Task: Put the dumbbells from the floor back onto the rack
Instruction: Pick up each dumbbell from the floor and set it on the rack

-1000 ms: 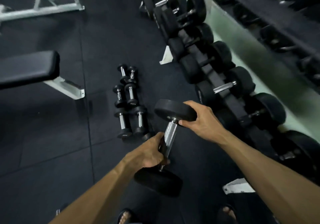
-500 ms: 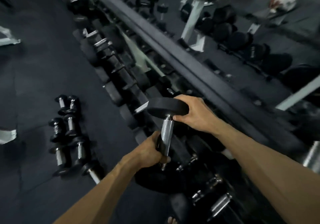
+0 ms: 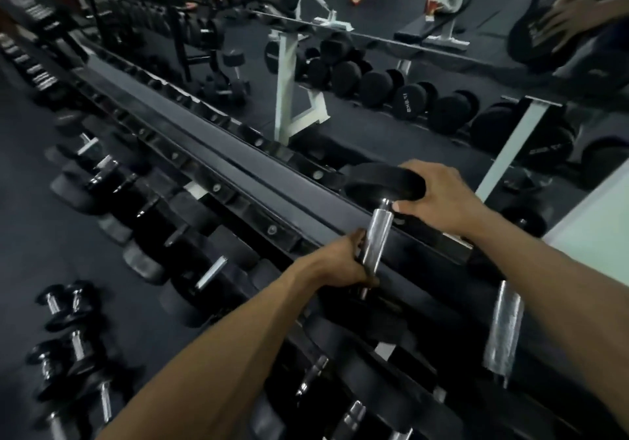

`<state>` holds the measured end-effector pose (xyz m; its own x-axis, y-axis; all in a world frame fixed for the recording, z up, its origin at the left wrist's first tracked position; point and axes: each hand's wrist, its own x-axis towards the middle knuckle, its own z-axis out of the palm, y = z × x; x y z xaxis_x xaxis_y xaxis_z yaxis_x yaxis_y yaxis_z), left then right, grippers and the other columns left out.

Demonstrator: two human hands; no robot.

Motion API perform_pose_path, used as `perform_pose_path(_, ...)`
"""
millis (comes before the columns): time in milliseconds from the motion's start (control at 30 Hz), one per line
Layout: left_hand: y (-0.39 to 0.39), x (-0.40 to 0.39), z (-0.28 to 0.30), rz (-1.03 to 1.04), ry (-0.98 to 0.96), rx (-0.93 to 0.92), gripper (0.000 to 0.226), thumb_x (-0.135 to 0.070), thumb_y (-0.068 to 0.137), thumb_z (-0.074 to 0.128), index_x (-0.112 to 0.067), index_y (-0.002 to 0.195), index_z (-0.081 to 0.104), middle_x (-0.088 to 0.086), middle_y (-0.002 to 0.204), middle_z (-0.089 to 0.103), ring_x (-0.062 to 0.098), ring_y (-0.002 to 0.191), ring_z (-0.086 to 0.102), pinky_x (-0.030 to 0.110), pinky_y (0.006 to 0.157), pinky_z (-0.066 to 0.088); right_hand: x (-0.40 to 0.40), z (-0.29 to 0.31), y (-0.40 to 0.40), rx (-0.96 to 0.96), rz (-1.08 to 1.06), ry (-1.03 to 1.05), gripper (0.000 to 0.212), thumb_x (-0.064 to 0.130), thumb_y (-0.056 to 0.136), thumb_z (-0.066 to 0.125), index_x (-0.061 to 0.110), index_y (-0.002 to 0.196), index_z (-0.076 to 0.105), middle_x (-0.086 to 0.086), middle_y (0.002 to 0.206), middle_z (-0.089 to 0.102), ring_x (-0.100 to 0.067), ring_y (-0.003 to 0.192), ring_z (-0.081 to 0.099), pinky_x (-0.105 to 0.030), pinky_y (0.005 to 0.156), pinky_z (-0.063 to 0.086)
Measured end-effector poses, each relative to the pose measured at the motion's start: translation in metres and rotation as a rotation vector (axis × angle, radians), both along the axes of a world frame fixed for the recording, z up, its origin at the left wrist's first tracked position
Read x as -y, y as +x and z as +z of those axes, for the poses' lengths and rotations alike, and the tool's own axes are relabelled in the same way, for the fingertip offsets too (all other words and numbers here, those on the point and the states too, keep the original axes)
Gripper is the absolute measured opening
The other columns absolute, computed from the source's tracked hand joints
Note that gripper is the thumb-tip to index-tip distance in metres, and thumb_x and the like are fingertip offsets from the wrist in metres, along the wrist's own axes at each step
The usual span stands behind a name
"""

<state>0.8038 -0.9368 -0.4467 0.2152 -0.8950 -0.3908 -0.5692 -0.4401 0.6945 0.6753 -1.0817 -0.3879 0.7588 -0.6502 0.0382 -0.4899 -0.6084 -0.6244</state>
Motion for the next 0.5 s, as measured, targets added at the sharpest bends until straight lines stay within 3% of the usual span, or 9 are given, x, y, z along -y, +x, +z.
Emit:
perform_pose_path(167, 0.017, 0.033, -0.013, -0.133, 0.126, 0.044, 0.064, -0.018, 0.077, 0.077, -0.021, 0.131, 0.041, -0.001, 0.105, 0.061, 0.017, 0.097, 0.061, 0.030, 0.085, 0.051, 0.027, -0.038, 0.004, -0.006, -0.085, 0.094, 0.039, 0.019, 0.079, 0.077, 0.027, 0.111, 0.058, 0.001, 0.106, 0.064, -0.020, 0.097, 0.061, -0.033, 0.086, 0.048)
perform_pose_path(300, 0.027, 0.031, -0.012, -0.103, 0.121, -0.058, 0.064, -0.014, 0.079, 0.078, -0.024, 0.131, 0.042, -0.002, 0.105, 0.063, 0.011, 0.092, 0.058, 0.019, 0.079, 0.046, 0.029, -0.040, 0.014, -0.068, -0.047, 0.049, 0.040, 0.021, 0.079, 0.076, 0.026, 0.113, 0.054, -0.004, 0.108, 0.061, -0.025, 0.098, 0.059, -0.044, 0.089, 0.051)
perform_pose_path(500, 0.025, 0.029, -0.015, -0.073, 0.086, -0.055, 0.065, -0.016, 0.073, 0.082, -0.022, 0.129, 0.049, -0.011, 0.090, 0.063, 0.007, 0.082, 0.061, 0.019, 0.076, 0.047, 0.024, -0.034, 0.012, -0.104, -0.079, 0.073, 0.043, 0.022, 0.081, 0.075, 0.028, 0.118, 0.052, -0.003, 0.110, 0.058, -0.024, 0.100, 0.058, -0.042, 0.089, 0.050)
